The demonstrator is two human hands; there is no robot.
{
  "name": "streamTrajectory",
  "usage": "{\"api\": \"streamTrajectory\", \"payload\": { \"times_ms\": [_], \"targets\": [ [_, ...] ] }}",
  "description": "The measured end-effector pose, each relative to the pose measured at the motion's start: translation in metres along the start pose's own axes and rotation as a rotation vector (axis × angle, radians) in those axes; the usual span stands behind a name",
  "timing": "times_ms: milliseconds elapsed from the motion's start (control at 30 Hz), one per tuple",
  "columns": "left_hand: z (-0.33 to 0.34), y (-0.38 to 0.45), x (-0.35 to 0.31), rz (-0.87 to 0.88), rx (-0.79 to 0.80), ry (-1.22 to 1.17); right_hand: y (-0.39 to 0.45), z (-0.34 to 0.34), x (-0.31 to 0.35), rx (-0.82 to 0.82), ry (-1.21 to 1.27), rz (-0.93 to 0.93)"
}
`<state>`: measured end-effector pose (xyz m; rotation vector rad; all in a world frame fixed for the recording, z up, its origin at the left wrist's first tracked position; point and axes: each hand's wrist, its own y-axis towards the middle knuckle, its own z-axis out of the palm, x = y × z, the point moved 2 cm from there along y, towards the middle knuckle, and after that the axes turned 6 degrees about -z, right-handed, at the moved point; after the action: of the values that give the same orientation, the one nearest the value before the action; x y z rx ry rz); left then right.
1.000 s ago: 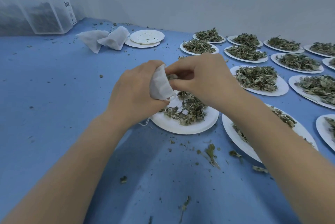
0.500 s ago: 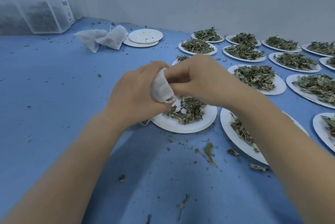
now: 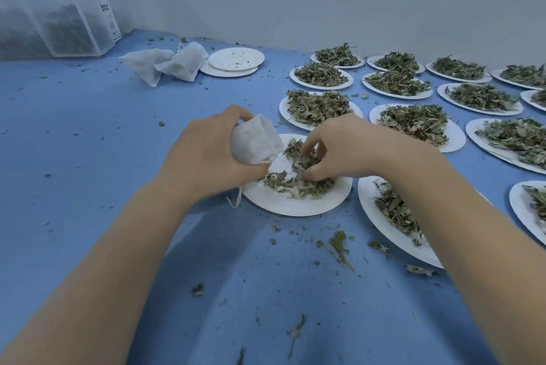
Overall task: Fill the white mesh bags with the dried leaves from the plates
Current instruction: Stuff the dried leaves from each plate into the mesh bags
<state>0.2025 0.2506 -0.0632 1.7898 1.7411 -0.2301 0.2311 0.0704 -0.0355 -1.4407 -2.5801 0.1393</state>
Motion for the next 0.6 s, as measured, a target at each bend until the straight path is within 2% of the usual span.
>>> {"api": "streamTrajectory", "payload": {
  "times_ms": [133,300,433,600],
  "targets": [
    [-0.003,-0.001,-0.002,-0.001,0.033,0.003,0.0,-0.002,-0.004,-0.152,0.143,-0.029],
    [-0.015,-0.002,-0.003,0.045,-0.046,0.078,-0.008,-0.017,-0.01,-0.357,0.267,-0.066],
    [-0.016,-0.001,-0.001,0.022,-0.038,0.132,-0.017,-0.028,-0.01,-0.501,0.425,-0.1],
    [-0.008,-0.002,-0.006,0.025,-0.017,0.127,-0.015,-0.029,0.004,-0.66,0.456,-0.051]
  ]
}}
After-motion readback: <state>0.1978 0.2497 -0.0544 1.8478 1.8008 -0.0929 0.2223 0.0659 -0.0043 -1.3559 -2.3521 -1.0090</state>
